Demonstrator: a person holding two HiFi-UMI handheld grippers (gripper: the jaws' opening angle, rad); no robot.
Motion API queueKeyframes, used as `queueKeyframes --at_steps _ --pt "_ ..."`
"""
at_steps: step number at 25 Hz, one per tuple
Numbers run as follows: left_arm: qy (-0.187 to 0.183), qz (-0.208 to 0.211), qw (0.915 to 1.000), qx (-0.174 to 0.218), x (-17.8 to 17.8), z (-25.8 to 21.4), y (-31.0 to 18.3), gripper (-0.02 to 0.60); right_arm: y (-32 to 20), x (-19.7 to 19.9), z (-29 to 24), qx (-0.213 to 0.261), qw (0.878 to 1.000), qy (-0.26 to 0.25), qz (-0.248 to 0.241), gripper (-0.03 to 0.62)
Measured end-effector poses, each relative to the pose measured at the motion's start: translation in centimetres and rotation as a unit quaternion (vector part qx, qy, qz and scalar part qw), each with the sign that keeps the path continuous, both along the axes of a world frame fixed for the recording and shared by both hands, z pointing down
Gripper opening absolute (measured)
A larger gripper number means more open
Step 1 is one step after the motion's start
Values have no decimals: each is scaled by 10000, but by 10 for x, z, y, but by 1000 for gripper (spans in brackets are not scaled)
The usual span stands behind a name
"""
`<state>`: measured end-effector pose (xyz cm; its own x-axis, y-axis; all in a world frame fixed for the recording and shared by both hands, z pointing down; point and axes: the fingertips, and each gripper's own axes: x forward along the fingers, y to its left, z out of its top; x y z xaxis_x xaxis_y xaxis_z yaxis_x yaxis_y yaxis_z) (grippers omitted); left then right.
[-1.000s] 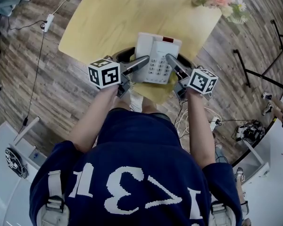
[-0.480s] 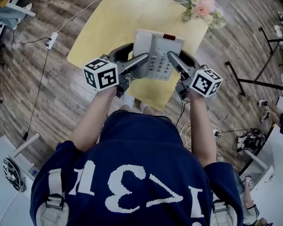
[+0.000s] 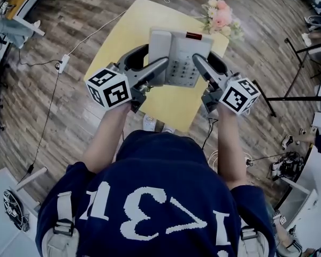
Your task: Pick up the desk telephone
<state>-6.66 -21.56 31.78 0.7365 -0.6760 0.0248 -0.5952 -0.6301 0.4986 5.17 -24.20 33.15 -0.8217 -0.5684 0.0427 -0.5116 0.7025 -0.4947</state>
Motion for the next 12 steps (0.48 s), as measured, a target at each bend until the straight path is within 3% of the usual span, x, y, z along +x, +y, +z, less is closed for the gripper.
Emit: queueKeyframes --at_steps 6,12 --pt "-174 43 9986 507 -2 -41 5 342 4 -2 -41 471 9989 2 -8 224" --pt "-121 67 9977 670 -5 -55 8 341 8 -4 -61 830 9965 -5 79 222"
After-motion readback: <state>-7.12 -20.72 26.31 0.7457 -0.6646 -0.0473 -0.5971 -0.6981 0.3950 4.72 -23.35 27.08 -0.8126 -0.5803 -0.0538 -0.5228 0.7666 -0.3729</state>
